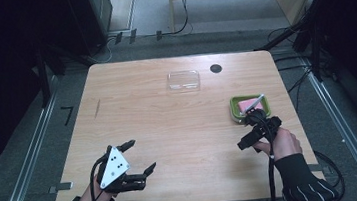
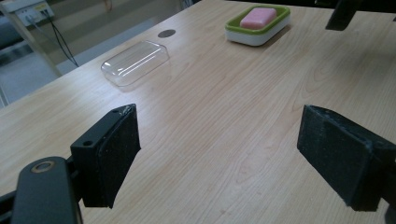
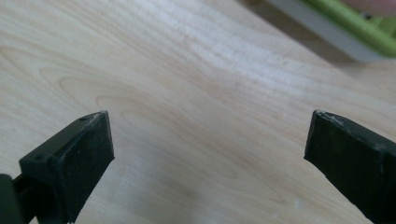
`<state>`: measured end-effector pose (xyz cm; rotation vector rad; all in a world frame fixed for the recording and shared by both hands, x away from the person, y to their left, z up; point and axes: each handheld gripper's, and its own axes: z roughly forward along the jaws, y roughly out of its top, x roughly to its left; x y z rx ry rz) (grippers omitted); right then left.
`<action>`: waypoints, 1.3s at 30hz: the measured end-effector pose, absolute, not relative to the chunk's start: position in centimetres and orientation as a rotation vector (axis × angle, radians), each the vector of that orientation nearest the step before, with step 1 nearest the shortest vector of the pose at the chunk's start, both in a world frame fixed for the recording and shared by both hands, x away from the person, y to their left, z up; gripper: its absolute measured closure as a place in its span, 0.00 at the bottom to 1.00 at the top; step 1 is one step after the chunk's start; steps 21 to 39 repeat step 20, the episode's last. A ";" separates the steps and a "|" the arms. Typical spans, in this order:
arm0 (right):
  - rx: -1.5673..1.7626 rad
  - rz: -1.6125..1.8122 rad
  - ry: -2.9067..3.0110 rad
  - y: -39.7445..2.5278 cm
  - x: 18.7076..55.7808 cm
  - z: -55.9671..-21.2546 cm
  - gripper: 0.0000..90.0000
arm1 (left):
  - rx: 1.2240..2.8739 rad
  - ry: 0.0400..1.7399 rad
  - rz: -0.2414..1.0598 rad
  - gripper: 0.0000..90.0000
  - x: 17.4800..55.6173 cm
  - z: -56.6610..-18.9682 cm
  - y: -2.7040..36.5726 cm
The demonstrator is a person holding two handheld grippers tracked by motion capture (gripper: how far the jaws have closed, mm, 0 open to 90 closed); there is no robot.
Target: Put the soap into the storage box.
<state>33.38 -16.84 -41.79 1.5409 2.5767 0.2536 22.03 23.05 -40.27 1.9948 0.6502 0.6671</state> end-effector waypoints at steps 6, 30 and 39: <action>1.540 0.224 2.603 -17.0 31.8 -43.1 0.02 | 1.994 0.650 0.667 0.16 22.0 -40.3 23.0; 1.513 0.182 2.638 -18.1 29.5 -45.2 0.03 | 1.997 0.649 0.673 0.16 22.1 -40.2 22.9; 1.513 0.182 2.638 -18.1 29.5 -45.2 0.03 | 1.997 0.649 0.673 0.16 22.1 -40.2 22.9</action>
